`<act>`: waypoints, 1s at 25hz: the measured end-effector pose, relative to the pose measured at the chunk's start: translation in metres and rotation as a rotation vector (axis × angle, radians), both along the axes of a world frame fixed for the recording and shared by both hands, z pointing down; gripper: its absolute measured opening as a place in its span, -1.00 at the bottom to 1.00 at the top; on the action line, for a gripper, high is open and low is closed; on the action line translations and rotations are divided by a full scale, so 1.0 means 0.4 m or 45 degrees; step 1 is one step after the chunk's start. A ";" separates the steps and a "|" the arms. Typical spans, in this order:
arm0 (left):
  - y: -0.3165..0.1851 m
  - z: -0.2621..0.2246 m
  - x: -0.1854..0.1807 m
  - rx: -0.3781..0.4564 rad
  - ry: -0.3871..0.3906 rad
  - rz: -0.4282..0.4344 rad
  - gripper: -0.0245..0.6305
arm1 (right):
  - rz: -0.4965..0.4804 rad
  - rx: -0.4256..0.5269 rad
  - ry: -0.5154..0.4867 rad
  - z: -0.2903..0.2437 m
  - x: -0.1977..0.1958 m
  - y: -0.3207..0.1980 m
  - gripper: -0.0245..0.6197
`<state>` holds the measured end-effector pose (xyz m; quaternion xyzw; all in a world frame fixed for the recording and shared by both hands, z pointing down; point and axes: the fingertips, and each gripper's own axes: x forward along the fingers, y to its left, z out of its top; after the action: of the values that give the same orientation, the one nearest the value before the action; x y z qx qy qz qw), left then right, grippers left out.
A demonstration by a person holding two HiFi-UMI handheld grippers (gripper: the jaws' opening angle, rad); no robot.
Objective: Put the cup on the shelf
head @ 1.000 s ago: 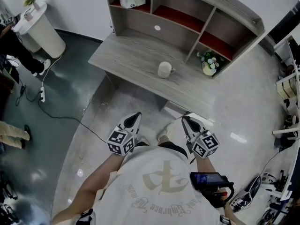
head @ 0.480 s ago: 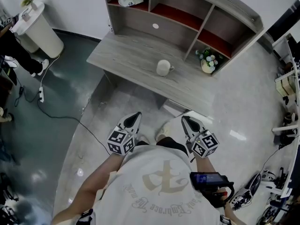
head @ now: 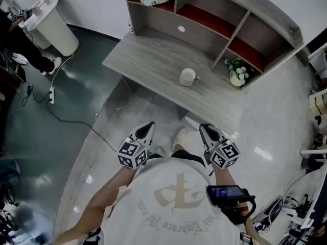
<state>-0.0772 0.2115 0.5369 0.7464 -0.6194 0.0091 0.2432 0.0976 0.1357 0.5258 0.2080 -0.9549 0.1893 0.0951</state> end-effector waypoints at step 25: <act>-0.447 -0.022 -0.046 -0.065 -0.078 -0.085 -0.92 | -0.129 -0.051 -0.004 0.064 -0.093 -0.480 -0.91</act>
<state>-0.0958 0.0328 0.5281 0.7181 -0.6508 0.0398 0.2432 0.0605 -0.0565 0.5516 0.1569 -0.9604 0.2038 0.1072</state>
